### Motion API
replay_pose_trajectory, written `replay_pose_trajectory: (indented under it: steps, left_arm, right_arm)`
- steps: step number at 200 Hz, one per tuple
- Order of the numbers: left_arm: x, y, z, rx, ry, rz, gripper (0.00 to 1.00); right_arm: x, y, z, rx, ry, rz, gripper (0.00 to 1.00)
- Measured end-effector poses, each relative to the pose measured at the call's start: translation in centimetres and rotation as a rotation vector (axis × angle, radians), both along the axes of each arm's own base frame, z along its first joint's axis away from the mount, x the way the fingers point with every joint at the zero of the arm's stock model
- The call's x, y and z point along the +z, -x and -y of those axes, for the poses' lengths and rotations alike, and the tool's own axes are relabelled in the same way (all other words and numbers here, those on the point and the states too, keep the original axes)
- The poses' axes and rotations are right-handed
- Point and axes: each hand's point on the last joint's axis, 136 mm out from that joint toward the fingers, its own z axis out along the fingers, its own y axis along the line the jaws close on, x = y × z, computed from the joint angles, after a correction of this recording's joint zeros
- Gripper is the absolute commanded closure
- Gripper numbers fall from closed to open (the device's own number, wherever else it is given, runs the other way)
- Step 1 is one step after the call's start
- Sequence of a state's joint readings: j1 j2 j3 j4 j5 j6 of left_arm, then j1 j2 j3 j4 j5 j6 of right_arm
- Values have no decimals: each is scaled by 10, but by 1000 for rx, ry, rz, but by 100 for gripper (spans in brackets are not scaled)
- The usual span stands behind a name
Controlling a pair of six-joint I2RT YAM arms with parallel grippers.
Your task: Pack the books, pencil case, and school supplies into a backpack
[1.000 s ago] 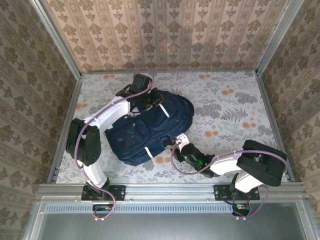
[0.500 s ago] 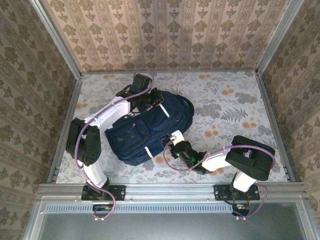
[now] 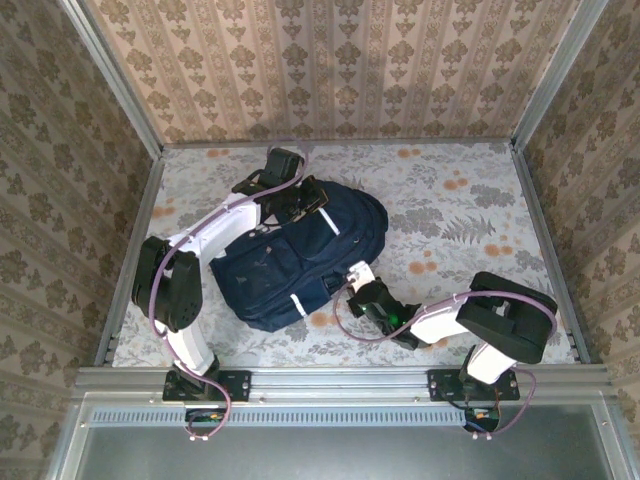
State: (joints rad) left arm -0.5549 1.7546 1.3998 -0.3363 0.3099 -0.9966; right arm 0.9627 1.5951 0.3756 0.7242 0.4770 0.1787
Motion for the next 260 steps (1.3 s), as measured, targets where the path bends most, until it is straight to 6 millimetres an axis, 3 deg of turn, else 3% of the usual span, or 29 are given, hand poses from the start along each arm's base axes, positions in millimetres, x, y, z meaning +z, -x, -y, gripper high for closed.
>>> replay_pose_trajectory:
  steps: [23, 45, 92, 108, 139, 167, 189, 215, 236, 260]
  left_arm:
    - [0, 0, 0, -18, -13, 13, 99]
    - [-1, 1, 0, -48, -39, 24, 65]
    - [-6, 28, -25, -87, -122, 5, 27]
    - [8, 46, -45, -64, -131, 20, 0]
    - [49, 94, -93, 27, -97, 90, 0]
    - [58, 143, -126, 142, -50, 101, 0]
    - [37, 180, -145, 237, -23, 25, 0]
    - [-4, 216, -153, 298, -66, -120, 0]
    - [-37, 231, -155, 331, -131, -212, 0]
    - [-67, 234, -160, 382, -184, -245, 3]
  right_arm:
    - [3, -4, 1, 46, 8, 6, 100]
    - [8, -9, 5, 74, -11, -5, 100]
    - [14, 1, 0, 168, -91, -87, 100]
    - [14, 8, -4, 191, -125, -128, 100]
    - [15, 19, -12, 209, -198, -189, 100]
    - [12, 31, -20, 222, -245, -237, 100]
    - [7, 43, -34, 258, -257, -261, 100]
    - [-3, 55, -51, 301, -246, -295, 100]
    - [-3, 58, -63, 317, -259, -303, 100]
    - [-1, 61, -74, 339, -273, -305, 100]
